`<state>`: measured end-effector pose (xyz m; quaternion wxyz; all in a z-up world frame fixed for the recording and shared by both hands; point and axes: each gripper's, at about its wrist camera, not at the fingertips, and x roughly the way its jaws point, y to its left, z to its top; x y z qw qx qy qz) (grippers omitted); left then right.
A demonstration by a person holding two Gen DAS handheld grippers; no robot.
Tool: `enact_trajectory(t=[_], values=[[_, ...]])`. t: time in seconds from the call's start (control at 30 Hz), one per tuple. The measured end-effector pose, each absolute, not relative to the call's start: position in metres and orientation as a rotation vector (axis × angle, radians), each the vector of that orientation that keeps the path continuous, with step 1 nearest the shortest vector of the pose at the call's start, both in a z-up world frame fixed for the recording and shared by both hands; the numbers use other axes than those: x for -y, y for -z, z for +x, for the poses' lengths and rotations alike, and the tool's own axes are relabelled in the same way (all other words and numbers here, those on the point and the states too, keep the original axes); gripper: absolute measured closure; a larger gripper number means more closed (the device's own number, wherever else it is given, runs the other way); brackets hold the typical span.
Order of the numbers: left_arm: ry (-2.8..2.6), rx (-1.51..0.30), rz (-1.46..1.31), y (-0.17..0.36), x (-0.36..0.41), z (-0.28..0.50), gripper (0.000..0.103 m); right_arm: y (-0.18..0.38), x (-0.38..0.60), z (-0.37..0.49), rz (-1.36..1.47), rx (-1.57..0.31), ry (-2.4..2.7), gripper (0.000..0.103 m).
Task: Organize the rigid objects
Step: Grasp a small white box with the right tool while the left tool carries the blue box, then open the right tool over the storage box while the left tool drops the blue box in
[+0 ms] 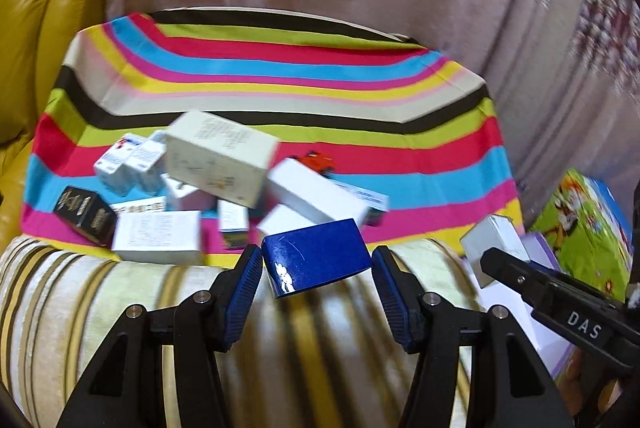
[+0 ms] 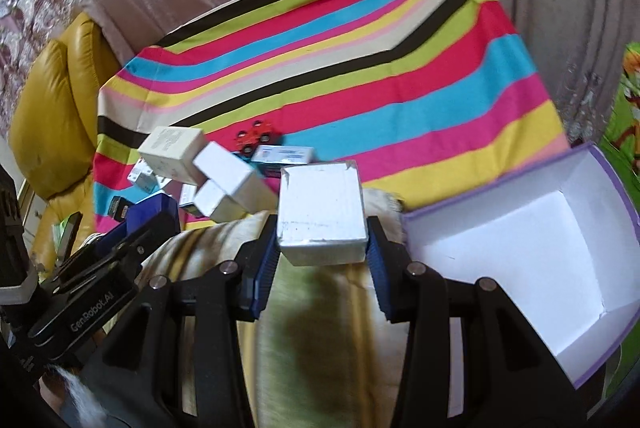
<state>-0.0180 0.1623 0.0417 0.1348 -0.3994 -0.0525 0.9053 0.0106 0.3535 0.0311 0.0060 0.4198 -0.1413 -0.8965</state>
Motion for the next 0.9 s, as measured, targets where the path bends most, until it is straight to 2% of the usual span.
enact_trajectory(t=[0.9], values=[[-2.255, -0.063, -1.059, -0.042, -0.280, 0.022, 0.045, 0.006, -0.464, 0.067, 1.524, 0.654, 2.970, 0.057]])
